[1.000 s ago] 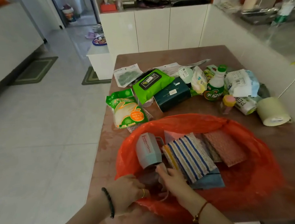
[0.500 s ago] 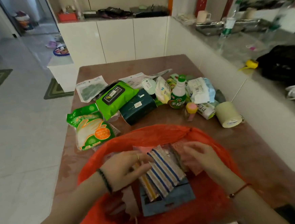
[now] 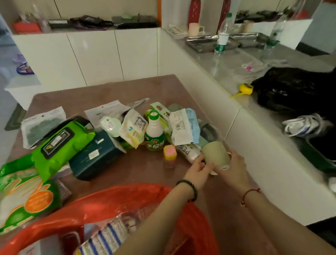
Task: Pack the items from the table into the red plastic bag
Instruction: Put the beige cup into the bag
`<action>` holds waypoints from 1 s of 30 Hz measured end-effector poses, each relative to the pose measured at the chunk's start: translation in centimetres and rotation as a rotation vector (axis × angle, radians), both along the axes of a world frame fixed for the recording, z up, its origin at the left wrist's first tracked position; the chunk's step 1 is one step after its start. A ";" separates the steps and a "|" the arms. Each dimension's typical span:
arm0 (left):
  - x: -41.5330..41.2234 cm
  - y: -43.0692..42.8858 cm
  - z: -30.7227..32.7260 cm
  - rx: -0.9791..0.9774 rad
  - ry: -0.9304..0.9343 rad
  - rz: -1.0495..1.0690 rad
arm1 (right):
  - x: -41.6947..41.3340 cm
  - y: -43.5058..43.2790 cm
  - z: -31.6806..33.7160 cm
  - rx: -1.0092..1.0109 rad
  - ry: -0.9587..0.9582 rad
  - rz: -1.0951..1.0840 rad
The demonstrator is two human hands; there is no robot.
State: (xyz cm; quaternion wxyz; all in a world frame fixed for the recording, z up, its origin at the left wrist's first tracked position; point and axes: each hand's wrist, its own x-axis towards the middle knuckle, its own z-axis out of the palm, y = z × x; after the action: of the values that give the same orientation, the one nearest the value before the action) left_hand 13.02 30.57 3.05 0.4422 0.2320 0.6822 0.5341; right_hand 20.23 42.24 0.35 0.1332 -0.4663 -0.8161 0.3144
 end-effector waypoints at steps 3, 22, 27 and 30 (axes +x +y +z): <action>0.2 3.4 -2.1 -0.051 -0.131 0.082 | -1.4 2.0 -1.2 -0.048 -0.007 0.072; 3.5 -15.2 1.5 0.258 -0.032 0.566 | 7.6 -12.8 2.0 -0.089 0.182 0.469; 5.8 -21.6 0.2 0.074 0.039 0.318 | 8.5 -14.7 0.8 -0.292 0.021 0.416; 6.9 -22.1 -0.8 0.009 0.124 0.094 | 8.6 -14.3 1.3 -0.227 0.132 0.302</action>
State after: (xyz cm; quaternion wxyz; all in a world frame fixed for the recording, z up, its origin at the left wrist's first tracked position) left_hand 19.96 8.51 2.26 0.3725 0.2340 0.7160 0.5421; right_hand 28.83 27.97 1.63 0.0843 -0.3290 -0.8257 0.4505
